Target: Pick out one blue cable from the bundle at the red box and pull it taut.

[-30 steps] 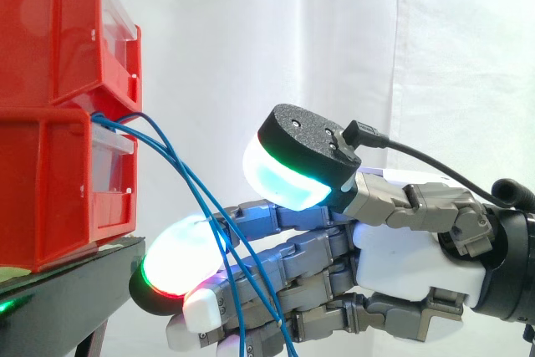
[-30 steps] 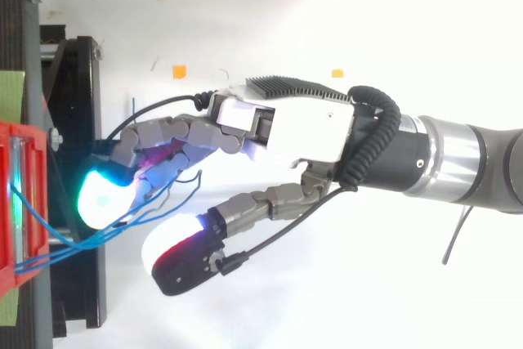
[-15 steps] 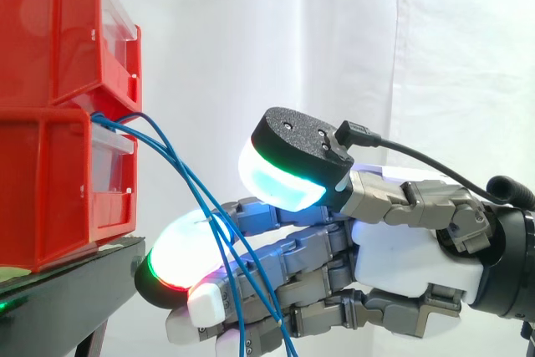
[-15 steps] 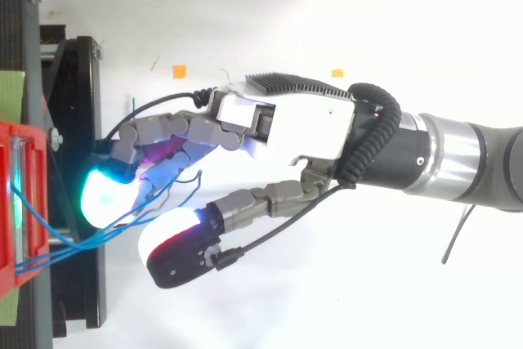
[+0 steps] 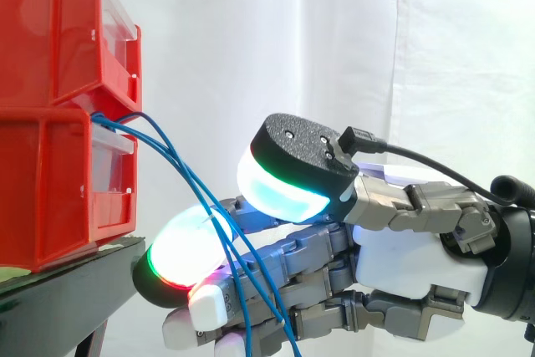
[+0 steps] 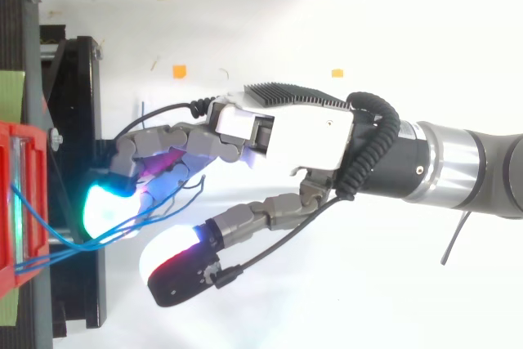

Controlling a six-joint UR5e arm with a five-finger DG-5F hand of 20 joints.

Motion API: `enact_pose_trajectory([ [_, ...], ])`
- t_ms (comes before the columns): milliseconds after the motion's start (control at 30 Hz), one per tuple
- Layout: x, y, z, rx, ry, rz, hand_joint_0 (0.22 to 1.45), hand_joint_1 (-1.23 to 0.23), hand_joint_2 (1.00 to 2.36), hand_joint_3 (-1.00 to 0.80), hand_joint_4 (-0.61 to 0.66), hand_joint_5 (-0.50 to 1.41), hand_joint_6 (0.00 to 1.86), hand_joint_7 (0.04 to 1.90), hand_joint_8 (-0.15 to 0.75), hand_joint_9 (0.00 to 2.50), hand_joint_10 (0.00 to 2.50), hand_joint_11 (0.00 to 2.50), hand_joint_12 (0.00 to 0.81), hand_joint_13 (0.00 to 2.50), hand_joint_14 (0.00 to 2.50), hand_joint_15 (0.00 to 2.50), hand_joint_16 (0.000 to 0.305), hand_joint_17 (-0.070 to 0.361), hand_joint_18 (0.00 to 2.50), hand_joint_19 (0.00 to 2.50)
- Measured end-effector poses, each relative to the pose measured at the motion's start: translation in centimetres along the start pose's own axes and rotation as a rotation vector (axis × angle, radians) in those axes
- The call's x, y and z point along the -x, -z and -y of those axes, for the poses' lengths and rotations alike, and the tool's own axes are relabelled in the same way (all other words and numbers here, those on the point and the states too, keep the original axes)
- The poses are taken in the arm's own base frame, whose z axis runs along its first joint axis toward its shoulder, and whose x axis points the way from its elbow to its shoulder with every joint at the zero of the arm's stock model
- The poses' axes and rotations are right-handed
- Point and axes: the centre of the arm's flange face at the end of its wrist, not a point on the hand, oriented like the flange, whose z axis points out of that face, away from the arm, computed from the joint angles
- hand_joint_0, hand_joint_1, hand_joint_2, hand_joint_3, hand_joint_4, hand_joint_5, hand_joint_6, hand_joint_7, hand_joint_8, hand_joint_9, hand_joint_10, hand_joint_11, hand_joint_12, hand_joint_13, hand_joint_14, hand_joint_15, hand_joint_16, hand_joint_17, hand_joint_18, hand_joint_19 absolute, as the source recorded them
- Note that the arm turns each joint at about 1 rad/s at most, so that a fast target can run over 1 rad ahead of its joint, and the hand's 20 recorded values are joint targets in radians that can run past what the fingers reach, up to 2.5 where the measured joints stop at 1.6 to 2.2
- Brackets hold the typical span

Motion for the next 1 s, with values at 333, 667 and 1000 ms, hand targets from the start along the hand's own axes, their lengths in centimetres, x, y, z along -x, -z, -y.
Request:
enact_pose_trajectory([
  [333,-0.04,-0.07,-0.09,0.007,-0.009,0.001,0.64,-0.64,1.02,-0.21,0.18,-0.15,0.72,0.91,0.307,0.85,0.02,0.44,0.412,0.64,0.01,0.31,0.059,0.132,0.53,0.61],
  [667,-0.04,-0.1,-0.13,0.01,-0.02,0.002,0.62,-0.63,1.02,-0.23,0.18,-0.17,0.85,0.81,0.319,0.88,0.02,0.52,0.418,0.65,0.01,0.33,0.059,0.133,0.54,0.61],
  [1000,-0.04,-0.1,-0.13,0.01,-0.022,0.002,0.59,-0.64,1.0,-0.47,0.19,-0.16,0.91,0.82,0.328,0.95,0.02,0.59,0.422,0.69,0.02,0.36,0.059,0.133,0.59,0.63],
])
